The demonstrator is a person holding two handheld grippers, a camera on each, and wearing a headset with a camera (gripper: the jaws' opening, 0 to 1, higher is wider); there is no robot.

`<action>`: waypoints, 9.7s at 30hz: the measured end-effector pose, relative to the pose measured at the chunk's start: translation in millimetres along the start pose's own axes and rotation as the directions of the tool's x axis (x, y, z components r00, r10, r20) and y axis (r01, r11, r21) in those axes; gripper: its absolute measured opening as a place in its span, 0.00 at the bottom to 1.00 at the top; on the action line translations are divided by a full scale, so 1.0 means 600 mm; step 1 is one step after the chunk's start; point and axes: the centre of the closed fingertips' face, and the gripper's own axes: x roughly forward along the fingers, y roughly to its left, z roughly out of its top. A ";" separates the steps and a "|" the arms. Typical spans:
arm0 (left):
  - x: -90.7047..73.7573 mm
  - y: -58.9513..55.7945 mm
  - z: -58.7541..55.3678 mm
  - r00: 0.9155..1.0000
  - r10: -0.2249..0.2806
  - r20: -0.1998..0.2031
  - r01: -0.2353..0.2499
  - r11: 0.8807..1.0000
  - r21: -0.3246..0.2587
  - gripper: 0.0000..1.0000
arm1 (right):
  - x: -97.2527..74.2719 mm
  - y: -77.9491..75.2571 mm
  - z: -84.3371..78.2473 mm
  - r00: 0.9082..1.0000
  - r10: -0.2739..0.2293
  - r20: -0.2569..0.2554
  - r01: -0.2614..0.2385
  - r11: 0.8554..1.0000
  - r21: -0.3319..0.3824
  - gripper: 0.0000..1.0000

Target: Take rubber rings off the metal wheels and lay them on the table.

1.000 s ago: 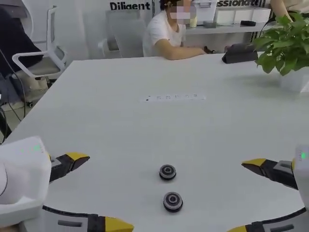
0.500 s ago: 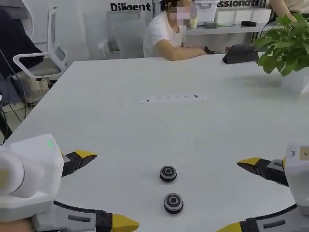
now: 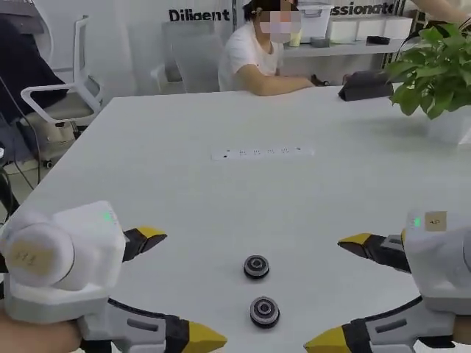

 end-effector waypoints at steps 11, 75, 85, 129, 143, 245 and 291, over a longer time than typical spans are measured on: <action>0.011 0.008 -0.003 1.000 -0.009 -0.003 0.009 1.000 -0.006 0.93 | 0.013 -0.003 0.002 1.000 0.029 0.001 -0.029 0.999 -0.026 0.89; 0.105 0.020 -0.053 0.986 -0.141 -0.084 0.139 0.990 -0.025 0.80 | 0.097 -0.032 -0.061 0.980 0.181 -0.087 -0.190 0.976 -0.102 0.65; 0.122 0.019 -0.063 0.980 -0.178 -0.095 0.176 0.984 -0.028 0.71 | 0.112 -0.036 -0.064 0.974 0.207 -0.092 -0.217 0.970 -0.113 0.56; 0.181 -0.025 -0.076 0.944 -0.303 -0.129 0.308 0.951 0.019 0.30 | 0.156 -0.006 -0.092 0.939 0.313 -0.145 -0.329 0.938 -0.107 0.27; 0.204 -0.037 -0.079 0.937 -0.322 -0.138 0.325 0.946 -0.005 0.24 | 0.156 -0.003 -0.097 0.937 0.317 -0.150 -0.333 0.938 -0.098 0.28; 0.232 -0.041 -0.084 0.969 -0.225 -0.100 0.234 0.969 0.080 0.07 | 0.161 -0.009 -0.109 0.930 0.330 -0.159 -0.310 0.940 0.140 0.00; 0.236 -0.040 -0.084 0.972 -0.208 -0.108 0.216 0.974 0.063 0.07 | 0.159 -0.018 -0.084 0.944 0.330 -0.020 -0.286 0.845 0.452 0.00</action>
